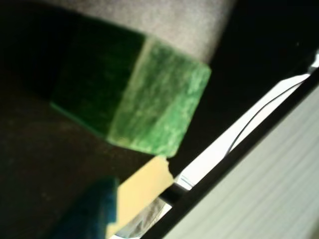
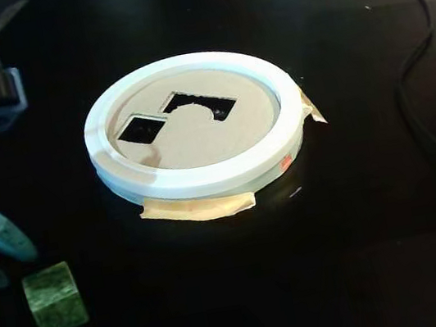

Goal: Pick up the square block and drop it in corresponding square shaped hole

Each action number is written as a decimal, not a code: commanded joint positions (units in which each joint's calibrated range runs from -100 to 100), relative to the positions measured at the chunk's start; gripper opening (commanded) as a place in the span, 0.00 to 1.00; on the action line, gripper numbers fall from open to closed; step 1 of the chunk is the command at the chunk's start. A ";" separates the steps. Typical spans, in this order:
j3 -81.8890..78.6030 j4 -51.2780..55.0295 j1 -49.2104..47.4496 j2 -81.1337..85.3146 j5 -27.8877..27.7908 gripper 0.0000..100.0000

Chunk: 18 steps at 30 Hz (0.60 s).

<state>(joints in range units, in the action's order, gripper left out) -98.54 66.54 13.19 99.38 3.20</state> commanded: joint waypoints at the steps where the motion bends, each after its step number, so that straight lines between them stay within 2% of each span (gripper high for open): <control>1: 0.18 -1.66 0.67 0.62 -0.10 0.83; 18: 1.09 -0.96 0.67 0.62 -0.24 0.83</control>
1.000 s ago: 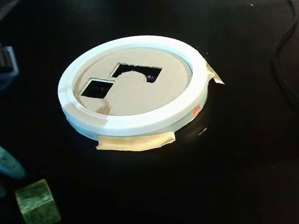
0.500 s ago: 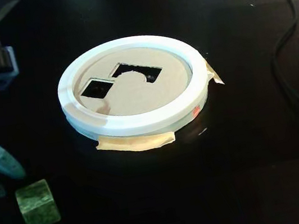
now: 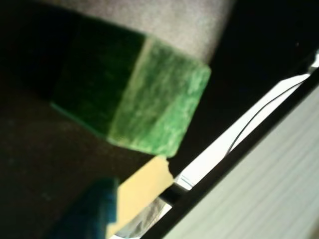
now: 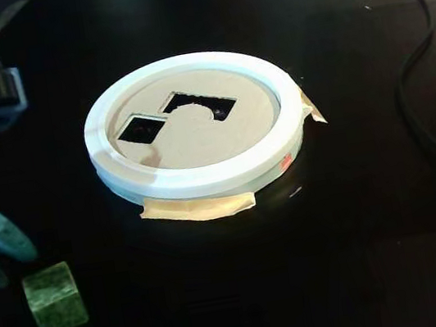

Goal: Pick up the square block and drop it in corresponding square shaped hole

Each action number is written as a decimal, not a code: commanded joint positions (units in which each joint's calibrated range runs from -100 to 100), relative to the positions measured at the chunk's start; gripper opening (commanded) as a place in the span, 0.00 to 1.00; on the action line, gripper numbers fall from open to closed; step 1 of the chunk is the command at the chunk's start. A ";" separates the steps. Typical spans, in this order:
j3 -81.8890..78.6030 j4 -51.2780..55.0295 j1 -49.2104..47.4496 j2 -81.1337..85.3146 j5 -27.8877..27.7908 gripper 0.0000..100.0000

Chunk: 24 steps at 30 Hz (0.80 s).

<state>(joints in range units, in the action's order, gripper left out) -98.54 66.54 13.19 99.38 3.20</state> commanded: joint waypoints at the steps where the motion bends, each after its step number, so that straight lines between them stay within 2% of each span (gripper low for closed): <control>1: 1.09 -1.36 0.67 0.62 -0.24 0.83; 9: 9.83 0.05 -0.95 0.62 -0.29 0.83; 16: 16.75 6.17 -0.95 -0.09 0.10 0.84; 19: 20.12 7.87 -0.95 -5.29 0.20 0.84; 24: 31.23 7.97 -0.95 -22.93 0.24 0.84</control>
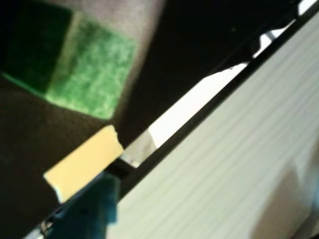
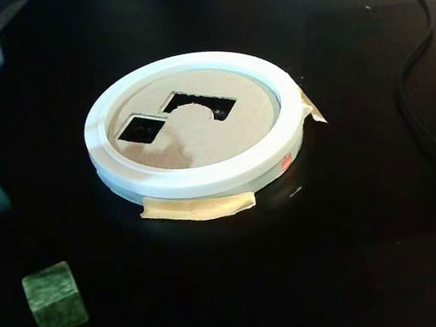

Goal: Pick up the square block and drop it in corresponding square shaped hole

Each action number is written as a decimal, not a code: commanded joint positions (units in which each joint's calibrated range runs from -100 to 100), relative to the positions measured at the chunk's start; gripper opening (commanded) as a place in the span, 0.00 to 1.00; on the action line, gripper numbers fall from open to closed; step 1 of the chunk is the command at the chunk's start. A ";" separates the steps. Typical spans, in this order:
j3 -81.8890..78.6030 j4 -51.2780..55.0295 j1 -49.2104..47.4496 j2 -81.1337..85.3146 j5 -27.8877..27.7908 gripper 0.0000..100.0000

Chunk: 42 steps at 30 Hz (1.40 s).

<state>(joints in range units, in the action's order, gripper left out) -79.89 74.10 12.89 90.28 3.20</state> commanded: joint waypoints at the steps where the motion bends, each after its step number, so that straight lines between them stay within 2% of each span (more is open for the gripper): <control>1: 16.23 0.41 -0.78 -19.39 0.34 0.84; 4: 20.79 1.21 -0.78 -26.91 1.42 0.84; 7: 24.88 4.82 -1.53 -34.17 5.76 0.83; 10: 27.71 6.73 -7.77 -35.69 9.23 0.83; 13: 29.80 6.03 -15.76 -35.87 15.38 0.84; 16: 29.98 5.83 -18.38 -39.18 19.98 0.84; 18: 29.98 5.83 -18.51 -42.68 21.10 0.84; 31: 41.73 5.73 -16.13 -67.76 20.85 0.83; 38: 41.91 5.73 -9.02 -70.17 20.76 0.83; 42: 41.91 5.73 -8.52 -70.71 20.76 0.83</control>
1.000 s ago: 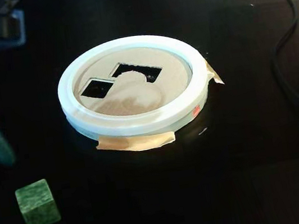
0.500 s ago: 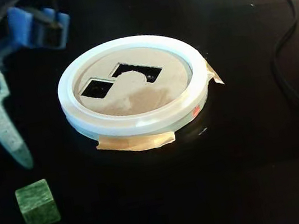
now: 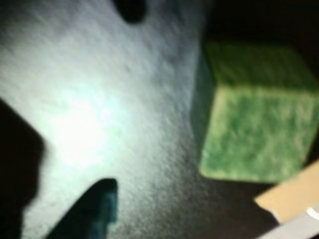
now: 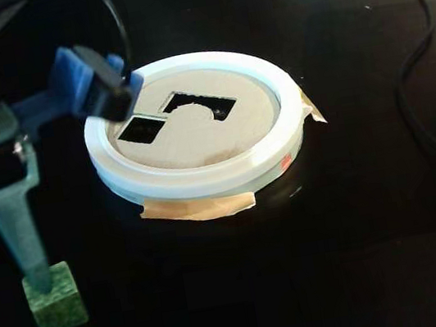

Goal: Pick up the square block and drop it in corresponding square shaped hole

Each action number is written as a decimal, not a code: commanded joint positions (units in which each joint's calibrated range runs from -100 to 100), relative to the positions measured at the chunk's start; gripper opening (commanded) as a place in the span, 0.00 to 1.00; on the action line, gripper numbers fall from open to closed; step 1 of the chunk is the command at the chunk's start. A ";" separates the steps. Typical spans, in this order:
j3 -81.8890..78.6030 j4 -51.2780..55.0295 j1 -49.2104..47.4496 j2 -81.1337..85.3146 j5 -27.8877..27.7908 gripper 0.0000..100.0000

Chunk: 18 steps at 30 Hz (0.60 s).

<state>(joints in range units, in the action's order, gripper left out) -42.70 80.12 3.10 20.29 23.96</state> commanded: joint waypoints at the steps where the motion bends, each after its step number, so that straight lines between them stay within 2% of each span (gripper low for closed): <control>1: 4.82 -0.39 1.27 -1.43 0.00 0.83; 8: 4.82 -7.51 0.40 -8.42 0.00 0.83; 18: 4.82 -10.42 1.02 -13.52 0.00 0.83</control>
<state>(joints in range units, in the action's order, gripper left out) -42.61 72.16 3.40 8.43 23.96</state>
